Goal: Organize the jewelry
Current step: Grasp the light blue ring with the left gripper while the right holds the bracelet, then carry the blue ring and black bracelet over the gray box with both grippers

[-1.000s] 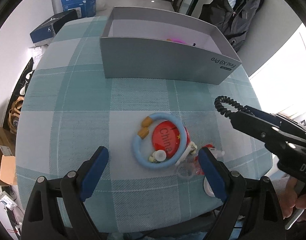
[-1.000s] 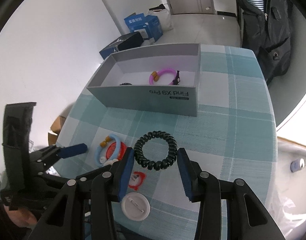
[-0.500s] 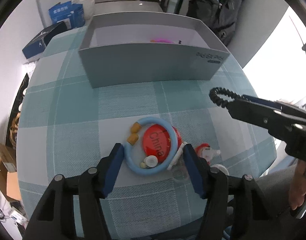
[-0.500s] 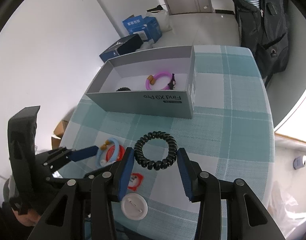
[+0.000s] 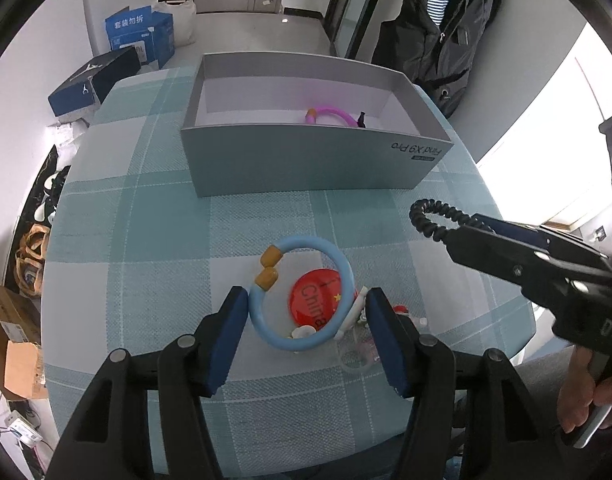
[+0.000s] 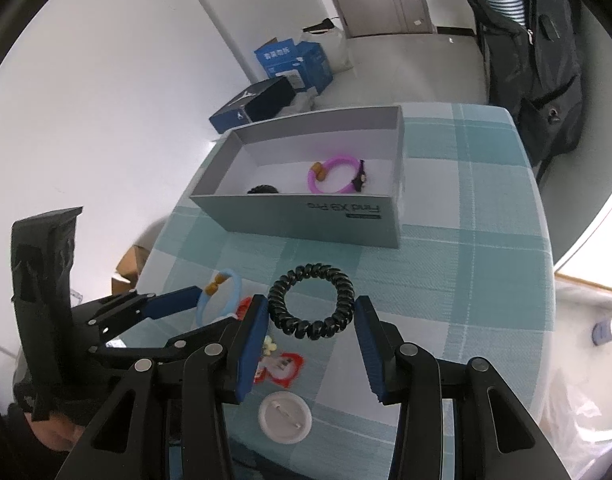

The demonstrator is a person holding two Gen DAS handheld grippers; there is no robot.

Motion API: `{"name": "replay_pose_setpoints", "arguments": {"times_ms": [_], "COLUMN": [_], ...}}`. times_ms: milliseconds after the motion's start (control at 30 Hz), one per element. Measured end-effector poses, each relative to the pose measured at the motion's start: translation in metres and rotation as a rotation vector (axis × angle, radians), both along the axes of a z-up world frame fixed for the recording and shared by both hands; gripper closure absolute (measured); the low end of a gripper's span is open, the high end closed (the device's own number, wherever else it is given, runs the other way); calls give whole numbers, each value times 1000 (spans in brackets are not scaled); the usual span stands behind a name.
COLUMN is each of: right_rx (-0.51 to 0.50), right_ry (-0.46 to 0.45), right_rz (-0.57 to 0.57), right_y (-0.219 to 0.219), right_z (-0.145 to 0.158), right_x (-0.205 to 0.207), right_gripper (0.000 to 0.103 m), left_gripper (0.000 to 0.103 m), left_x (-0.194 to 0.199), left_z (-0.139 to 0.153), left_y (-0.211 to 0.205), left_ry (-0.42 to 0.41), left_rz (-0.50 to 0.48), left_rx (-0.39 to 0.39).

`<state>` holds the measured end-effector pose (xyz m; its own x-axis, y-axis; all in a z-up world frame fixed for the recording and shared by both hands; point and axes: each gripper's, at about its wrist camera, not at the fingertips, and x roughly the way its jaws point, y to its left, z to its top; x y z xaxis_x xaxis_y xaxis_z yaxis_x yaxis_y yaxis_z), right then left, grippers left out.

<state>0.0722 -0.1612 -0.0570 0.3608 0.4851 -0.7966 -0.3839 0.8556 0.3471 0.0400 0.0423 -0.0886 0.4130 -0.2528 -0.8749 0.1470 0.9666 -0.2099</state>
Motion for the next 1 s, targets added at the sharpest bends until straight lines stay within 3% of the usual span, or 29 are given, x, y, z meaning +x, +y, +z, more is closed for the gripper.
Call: {"name": "replay_pose_setpoints", "arguments": {"times_ms": [333, 567, 867, 1000], "right_rx": [83, 130, 116, 115], "right_ry": [-88, -134, -143, -159], "right_rz": [12, 12, -6, 20], "right_y": [1, 4, 2, 8], "right_z": [22, 43, 75, 85], "right_x": [-7, -4, 38, 65], "right_gripper": [60, 60, 60, 60], "left_gripper": [47, 47, 47, 47], "left_x": [4, 17, 63, 85], "left_z": [22, 43, 72, 72], "left_y": [10, 16, 22, 23], "left_ry": [-56, -82, -61, -19], "left_rz": [57, 103, 106, 114], "left_rx": [-56, -135, -183, -184]}}
